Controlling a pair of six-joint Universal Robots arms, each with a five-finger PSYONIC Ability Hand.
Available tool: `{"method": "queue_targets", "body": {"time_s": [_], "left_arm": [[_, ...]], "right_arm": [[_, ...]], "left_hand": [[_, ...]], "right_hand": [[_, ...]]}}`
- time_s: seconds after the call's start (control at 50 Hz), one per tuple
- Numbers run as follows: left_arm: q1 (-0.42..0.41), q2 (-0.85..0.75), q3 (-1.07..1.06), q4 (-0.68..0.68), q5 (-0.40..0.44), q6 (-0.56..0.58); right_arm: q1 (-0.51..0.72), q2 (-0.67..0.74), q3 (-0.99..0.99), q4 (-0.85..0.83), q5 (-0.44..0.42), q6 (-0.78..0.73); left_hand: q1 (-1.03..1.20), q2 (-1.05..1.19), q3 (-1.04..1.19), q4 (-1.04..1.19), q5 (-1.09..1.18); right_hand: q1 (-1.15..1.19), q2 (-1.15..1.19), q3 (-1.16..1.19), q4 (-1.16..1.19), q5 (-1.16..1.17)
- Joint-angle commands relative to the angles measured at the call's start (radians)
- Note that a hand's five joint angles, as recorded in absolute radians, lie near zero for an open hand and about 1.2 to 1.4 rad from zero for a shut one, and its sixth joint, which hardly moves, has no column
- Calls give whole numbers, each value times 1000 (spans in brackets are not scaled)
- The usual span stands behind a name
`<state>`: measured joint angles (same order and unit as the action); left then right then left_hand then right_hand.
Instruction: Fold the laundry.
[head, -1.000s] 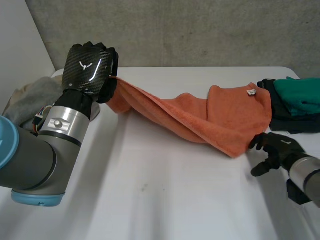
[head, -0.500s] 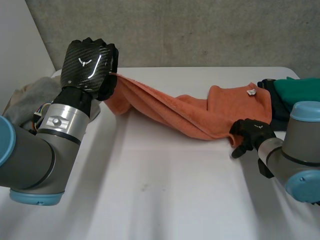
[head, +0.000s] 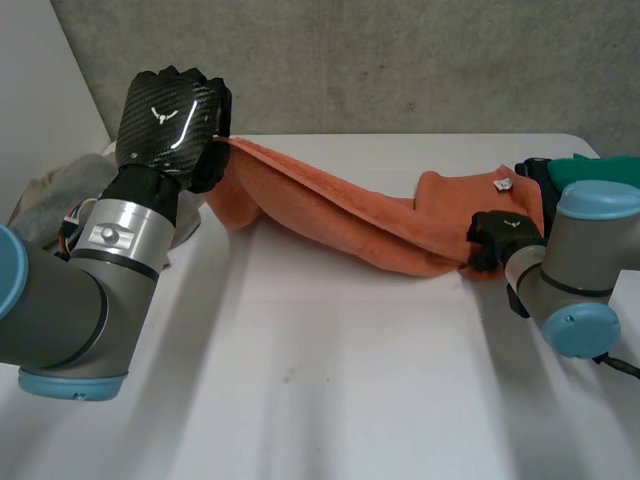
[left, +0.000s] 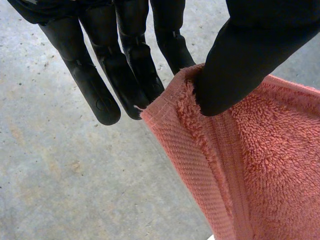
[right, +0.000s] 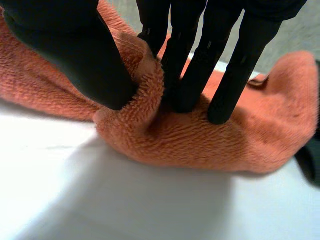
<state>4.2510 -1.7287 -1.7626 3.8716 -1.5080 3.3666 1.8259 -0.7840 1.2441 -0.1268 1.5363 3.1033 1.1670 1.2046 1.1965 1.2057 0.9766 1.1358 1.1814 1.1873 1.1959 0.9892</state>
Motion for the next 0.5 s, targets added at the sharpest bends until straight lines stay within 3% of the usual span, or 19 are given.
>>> {"method": "queue_targets", "body": {"time_s": [0.02,0.08,0.18,0.26,0.38,0.5], "left_arm": [[0,41,26,-12,-6,-1],[13,125,34,-44,-3,-1],[49,207,58,-104,0,0],[60,236,109,-257,31,4],[105,187,147,-483,91,11],[127,-41,189,-592,98,28]], "right_arm": [[-20,-136,3,45,-10,-80],[-56,-251,-6,100,-27,-158],[-140,-503,-54,286,-134,-395],[-151,-610,-129,453,-160,-524],[-169,-591,-178,717,-188,-673],[-160,-465,-149,782,-163,-825]], "left_hand": [[229,192,200,191,245],[229,192,200,191,245],[229,192,200,191,245],[229,192,200,191,245],[229,192,200,191,245],[229,192,200,191,245]], "right_hand": [[260,215,209,200,233],[260,215,209,200,233],[260,215,209,200,233],[260,215,209,200,233],[260,215,209,200,233],[260,215,209,200,233]]}}
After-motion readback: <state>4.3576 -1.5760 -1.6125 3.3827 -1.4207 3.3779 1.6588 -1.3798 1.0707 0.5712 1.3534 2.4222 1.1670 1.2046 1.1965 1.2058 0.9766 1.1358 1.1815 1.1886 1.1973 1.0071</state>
